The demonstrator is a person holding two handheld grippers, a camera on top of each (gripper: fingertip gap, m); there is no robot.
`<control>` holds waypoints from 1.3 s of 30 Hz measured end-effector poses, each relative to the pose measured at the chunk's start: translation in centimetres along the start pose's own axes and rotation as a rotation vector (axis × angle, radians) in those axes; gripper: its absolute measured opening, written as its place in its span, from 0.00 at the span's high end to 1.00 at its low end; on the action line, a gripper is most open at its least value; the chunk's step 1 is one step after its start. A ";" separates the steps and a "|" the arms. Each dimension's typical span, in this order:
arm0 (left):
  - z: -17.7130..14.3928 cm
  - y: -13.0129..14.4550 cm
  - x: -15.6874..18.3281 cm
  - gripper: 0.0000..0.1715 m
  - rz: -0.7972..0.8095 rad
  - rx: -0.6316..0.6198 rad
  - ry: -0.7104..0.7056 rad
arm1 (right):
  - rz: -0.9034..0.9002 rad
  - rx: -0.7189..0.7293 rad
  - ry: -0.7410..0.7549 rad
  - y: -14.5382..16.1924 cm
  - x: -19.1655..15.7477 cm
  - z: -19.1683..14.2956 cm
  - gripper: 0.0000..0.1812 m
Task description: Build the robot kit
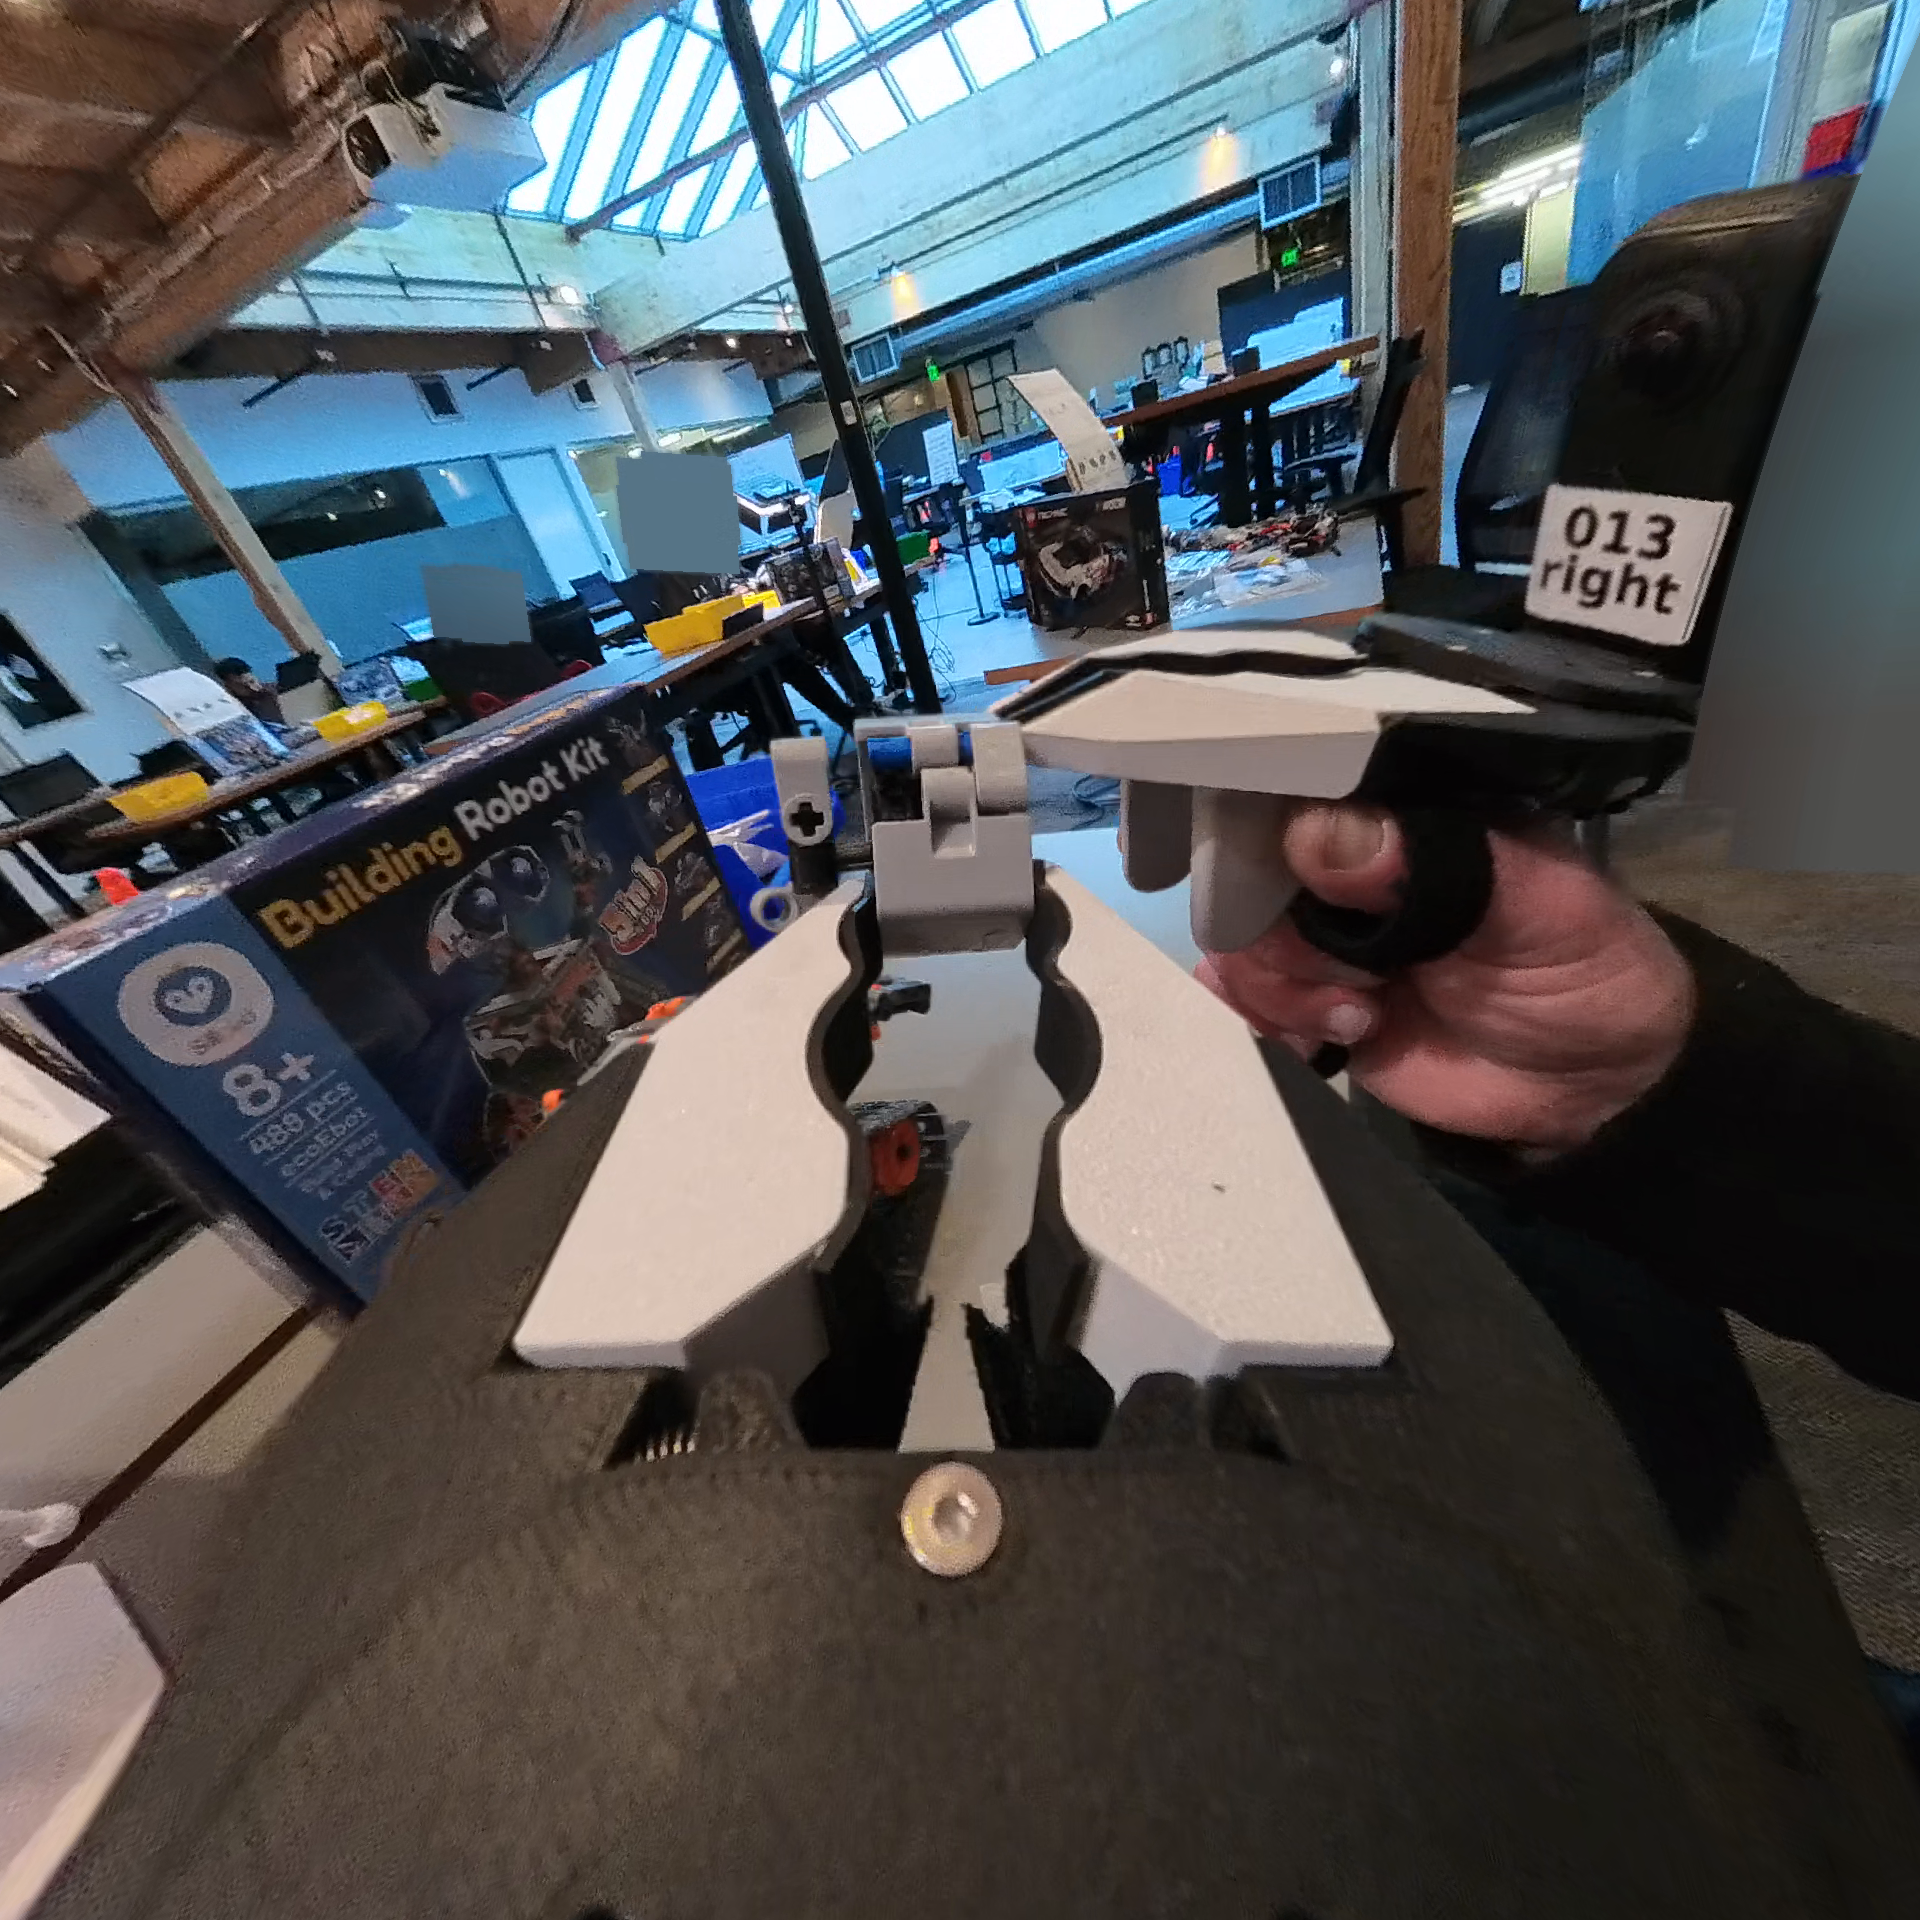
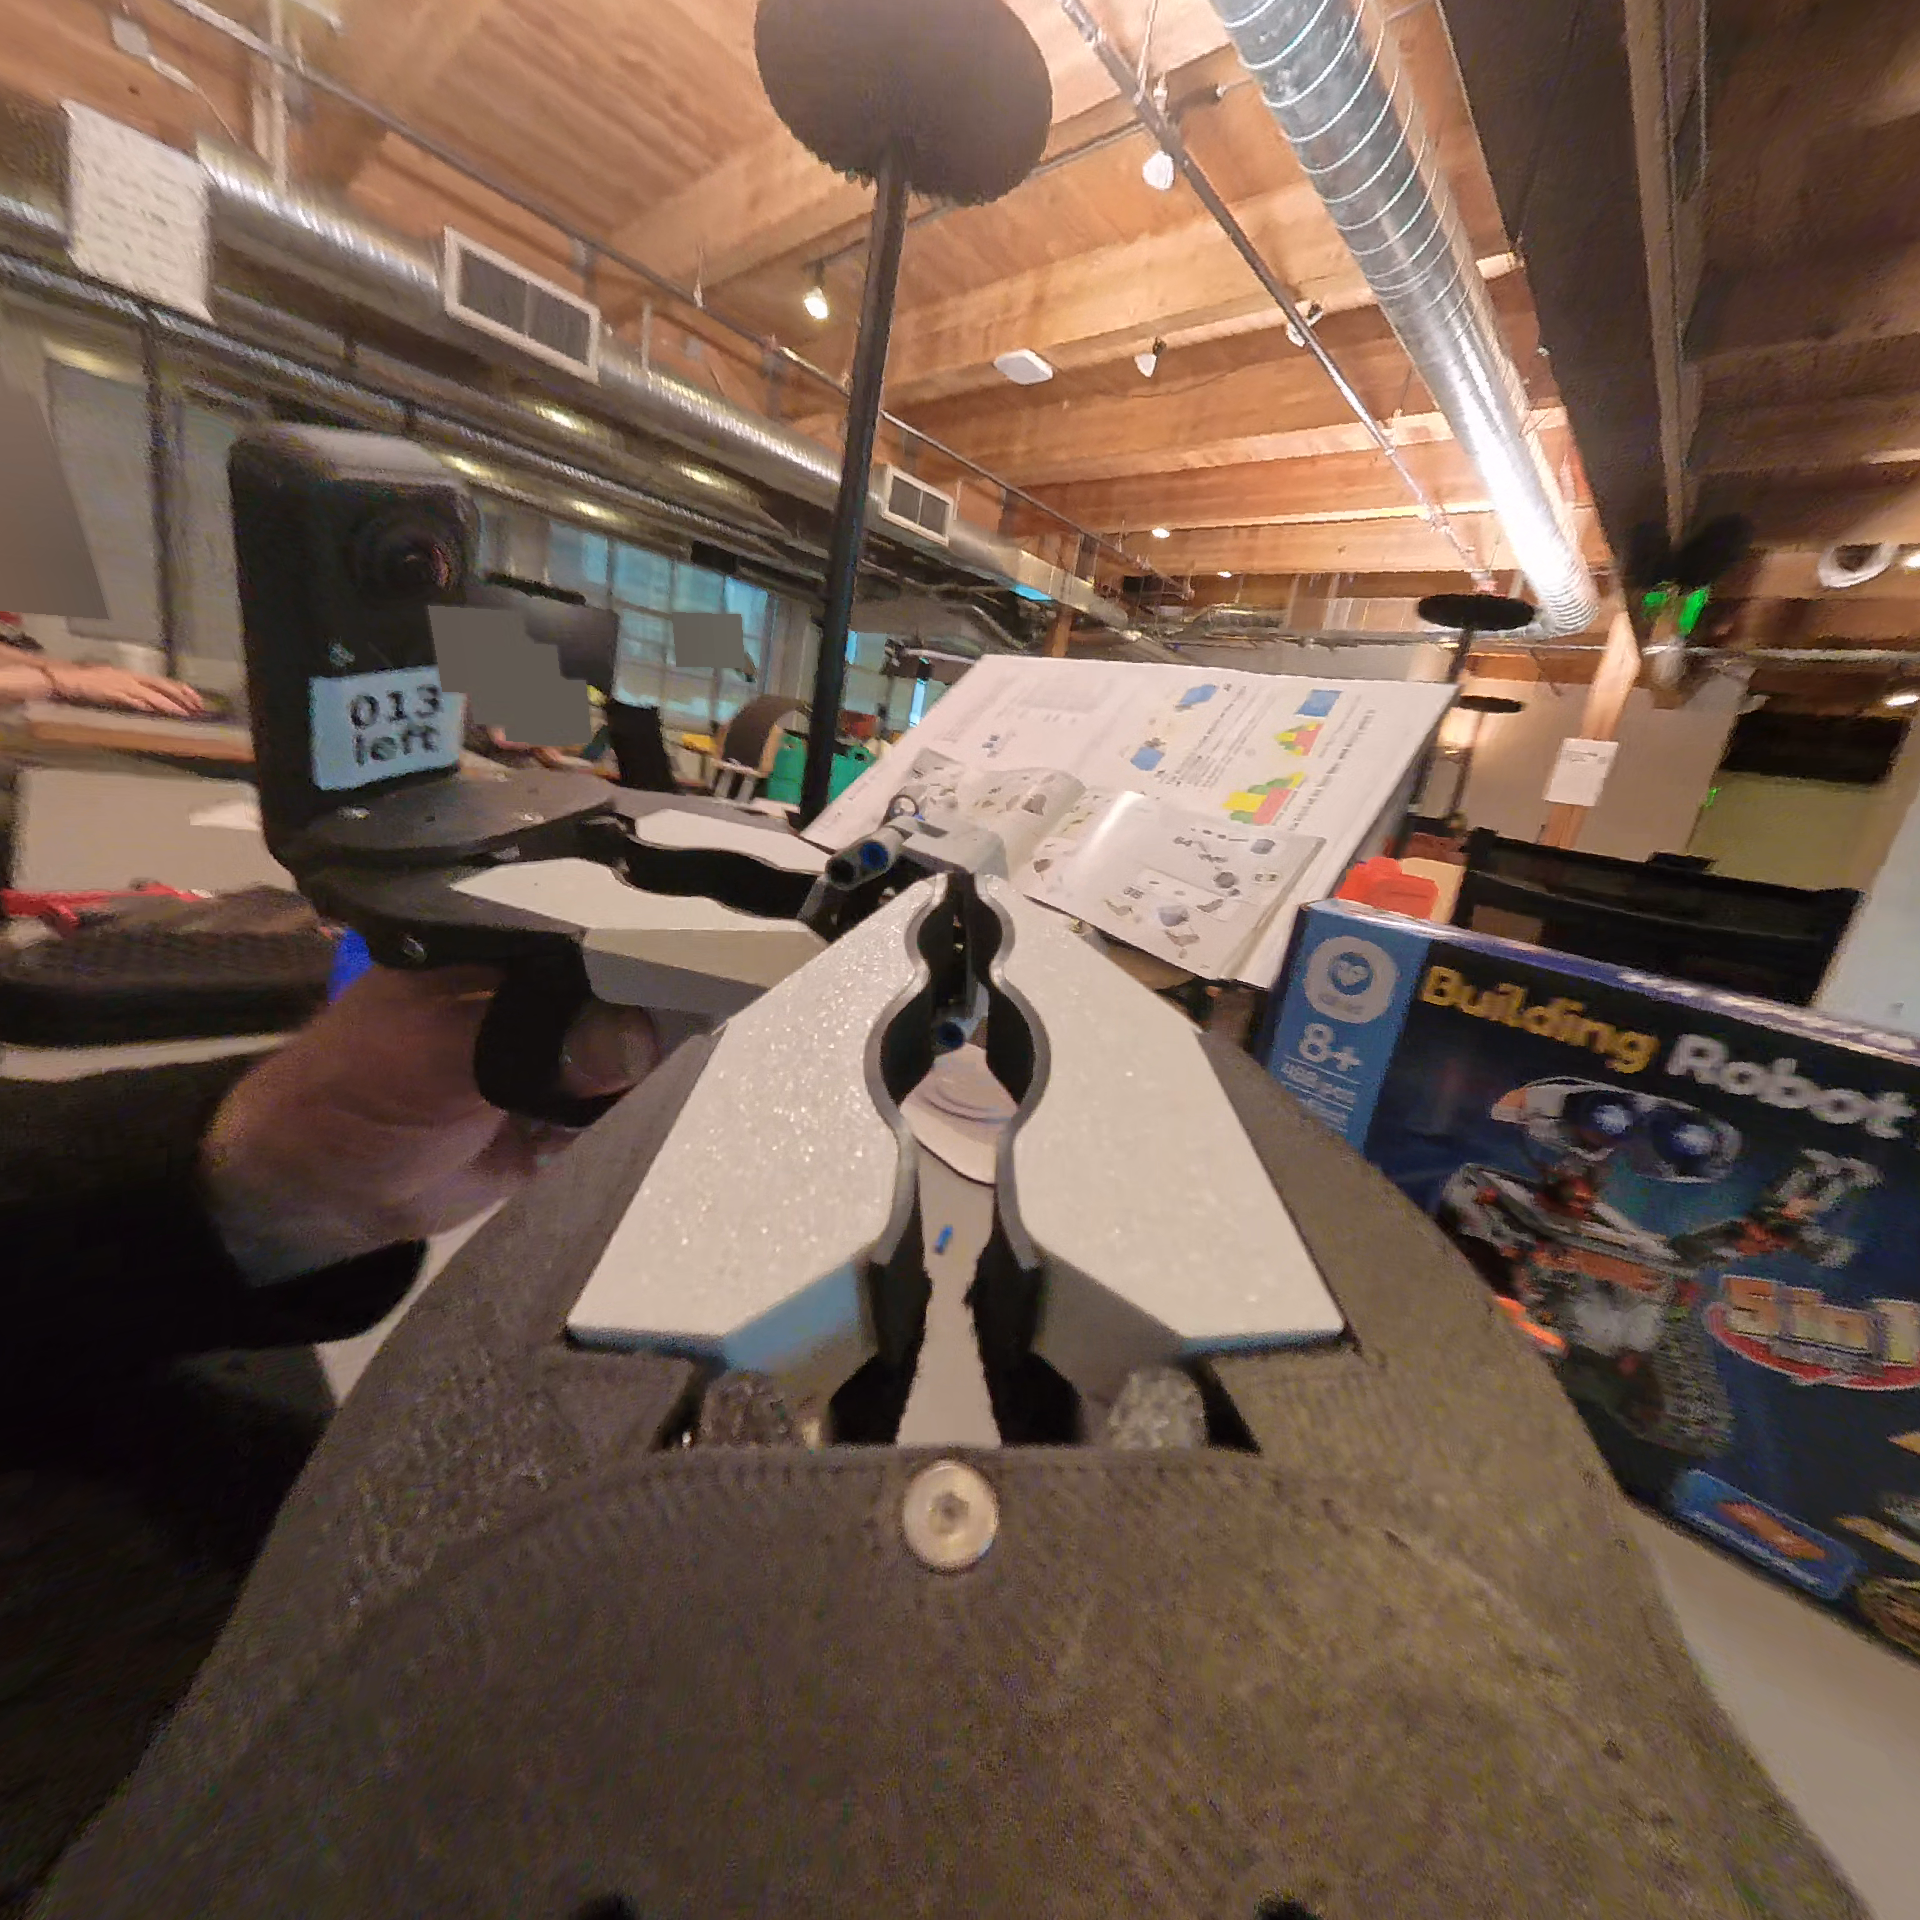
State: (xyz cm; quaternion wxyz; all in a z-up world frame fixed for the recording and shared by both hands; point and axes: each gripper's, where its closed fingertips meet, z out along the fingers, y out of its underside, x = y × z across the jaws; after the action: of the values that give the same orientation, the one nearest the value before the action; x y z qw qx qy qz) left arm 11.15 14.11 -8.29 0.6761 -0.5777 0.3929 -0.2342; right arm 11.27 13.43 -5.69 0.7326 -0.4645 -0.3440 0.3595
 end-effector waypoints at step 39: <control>0.1 2.0 2.0 0.87 0.132 -0.187 0.176 | 0.081 -0.163 -0.285 1.7 0.0 -1.4 0.98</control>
State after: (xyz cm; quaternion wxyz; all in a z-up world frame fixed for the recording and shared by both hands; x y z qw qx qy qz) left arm 12.10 13.12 -10.77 0.5961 -0.5882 0.5082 -0.2013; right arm 12.10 13.30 -7.75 0.6211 -0.4801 -0.4537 0.4219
